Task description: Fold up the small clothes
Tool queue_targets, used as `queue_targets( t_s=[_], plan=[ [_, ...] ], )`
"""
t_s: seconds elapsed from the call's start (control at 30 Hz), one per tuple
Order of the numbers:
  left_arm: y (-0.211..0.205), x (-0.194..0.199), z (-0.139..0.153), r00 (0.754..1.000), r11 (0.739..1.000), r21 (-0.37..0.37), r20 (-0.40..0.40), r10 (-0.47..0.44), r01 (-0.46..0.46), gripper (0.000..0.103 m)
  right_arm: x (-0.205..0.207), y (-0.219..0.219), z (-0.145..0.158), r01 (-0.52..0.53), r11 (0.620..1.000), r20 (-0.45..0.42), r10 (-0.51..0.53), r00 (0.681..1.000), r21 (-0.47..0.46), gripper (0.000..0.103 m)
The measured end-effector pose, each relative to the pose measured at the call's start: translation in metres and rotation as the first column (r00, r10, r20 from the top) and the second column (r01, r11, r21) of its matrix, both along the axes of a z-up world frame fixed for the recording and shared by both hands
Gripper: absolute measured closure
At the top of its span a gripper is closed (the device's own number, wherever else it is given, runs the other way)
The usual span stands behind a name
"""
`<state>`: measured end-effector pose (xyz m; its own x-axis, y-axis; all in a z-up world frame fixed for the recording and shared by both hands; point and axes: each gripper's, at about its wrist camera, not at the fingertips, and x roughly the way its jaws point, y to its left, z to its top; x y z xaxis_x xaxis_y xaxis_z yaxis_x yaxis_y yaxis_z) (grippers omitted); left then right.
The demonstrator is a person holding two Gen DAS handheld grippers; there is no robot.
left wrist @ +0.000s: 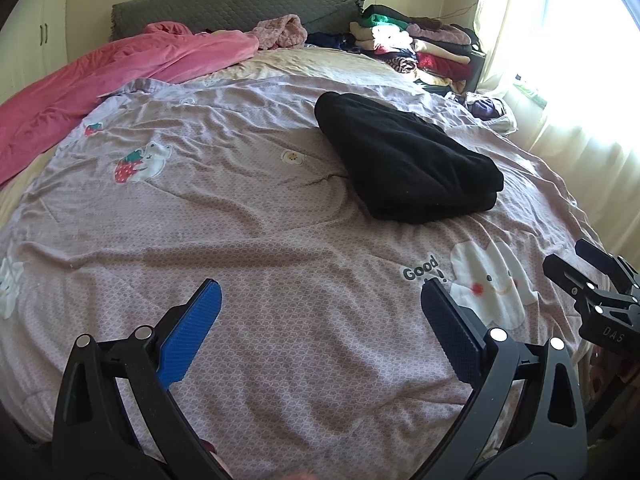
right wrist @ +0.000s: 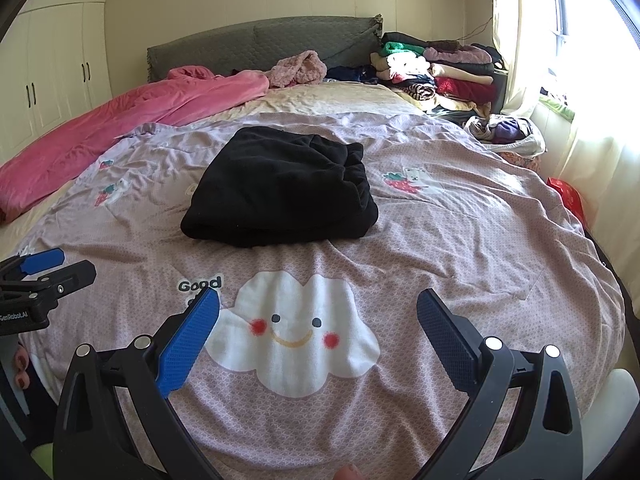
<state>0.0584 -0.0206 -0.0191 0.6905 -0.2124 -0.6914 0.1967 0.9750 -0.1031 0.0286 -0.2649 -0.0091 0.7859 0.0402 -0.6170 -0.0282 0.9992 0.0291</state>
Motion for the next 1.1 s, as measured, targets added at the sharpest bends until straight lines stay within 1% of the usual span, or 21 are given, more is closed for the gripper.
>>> queue_targets(
  t_s=[1.1],
  plan=[
    [0.0018,-0.0005,-0.0001,1.0,1.0,-0.001,-0.003,0.002,-0.002,0.009,-0.0009,0.0024,0.0003,-0.002,1.0,0.009,0.002,1.0,-0.009,0.004]
  ],
)
